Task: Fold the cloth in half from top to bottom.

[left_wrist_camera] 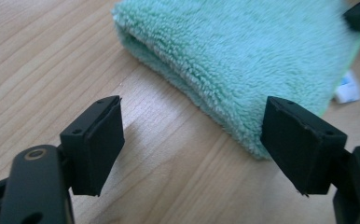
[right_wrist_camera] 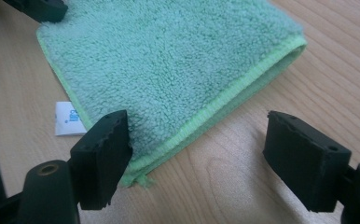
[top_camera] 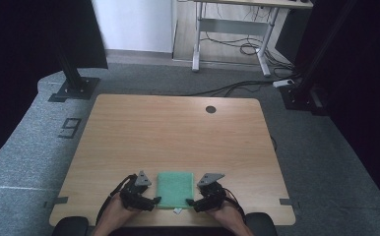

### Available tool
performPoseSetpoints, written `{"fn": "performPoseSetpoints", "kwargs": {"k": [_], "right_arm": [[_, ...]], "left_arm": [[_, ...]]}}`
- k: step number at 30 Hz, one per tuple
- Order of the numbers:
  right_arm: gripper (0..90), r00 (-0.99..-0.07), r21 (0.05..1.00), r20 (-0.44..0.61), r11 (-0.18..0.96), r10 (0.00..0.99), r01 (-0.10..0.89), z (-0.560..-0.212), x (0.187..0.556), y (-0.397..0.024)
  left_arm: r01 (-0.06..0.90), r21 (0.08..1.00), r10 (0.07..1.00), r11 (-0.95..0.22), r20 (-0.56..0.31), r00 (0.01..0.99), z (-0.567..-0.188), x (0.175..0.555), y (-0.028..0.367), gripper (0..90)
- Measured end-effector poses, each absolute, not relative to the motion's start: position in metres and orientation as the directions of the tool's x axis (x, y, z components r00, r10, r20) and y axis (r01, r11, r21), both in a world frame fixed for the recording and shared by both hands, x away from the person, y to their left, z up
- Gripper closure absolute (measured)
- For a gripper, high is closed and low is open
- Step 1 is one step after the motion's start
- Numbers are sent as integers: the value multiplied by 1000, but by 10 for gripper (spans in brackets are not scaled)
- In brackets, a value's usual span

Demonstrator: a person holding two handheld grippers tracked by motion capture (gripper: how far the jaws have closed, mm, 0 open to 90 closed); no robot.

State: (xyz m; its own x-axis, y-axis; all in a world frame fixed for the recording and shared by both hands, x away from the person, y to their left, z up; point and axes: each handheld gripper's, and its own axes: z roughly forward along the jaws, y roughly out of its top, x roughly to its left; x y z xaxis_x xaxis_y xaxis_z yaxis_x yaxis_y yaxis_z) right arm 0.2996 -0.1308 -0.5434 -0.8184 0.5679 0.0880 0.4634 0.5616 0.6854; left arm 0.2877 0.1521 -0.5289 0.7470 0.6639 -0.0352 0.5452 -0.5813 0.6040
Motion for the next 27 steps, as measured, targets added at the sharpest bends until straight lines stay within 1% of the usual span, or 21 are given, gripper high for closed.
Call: {"fn": "performPoseSetpoints", "kwargs": {"k": [1,5,7,9,16,27], "right_arm": [[222,-816,686,85,560,571,464,-544,299,-130],[215,-811,691,57,563,582,453,-545,298,-129],[209,-807,694,58,558,587,455,-546,298,-129],[205,-808,696,53,558,587,451,-546,299,-129],[193,-803,696,46,557,594,452,-547,304,-129],[194,-791,698,43,548,611,461,-547,319,-129]], "left_arm": [[534,599,663,-596,-7,749,-531,287,151,201],[524,612,676,-592,24,736,-534,287,150,149],[515,614,674,-598,36,738,-535,287,150,144],[513,620,676,-594,40,736,-536,288,150,134],[528,629,693,-570,23,720,-540,298,152,52],[522,643,706,-560,42,707,-541,320,151,52]]}}
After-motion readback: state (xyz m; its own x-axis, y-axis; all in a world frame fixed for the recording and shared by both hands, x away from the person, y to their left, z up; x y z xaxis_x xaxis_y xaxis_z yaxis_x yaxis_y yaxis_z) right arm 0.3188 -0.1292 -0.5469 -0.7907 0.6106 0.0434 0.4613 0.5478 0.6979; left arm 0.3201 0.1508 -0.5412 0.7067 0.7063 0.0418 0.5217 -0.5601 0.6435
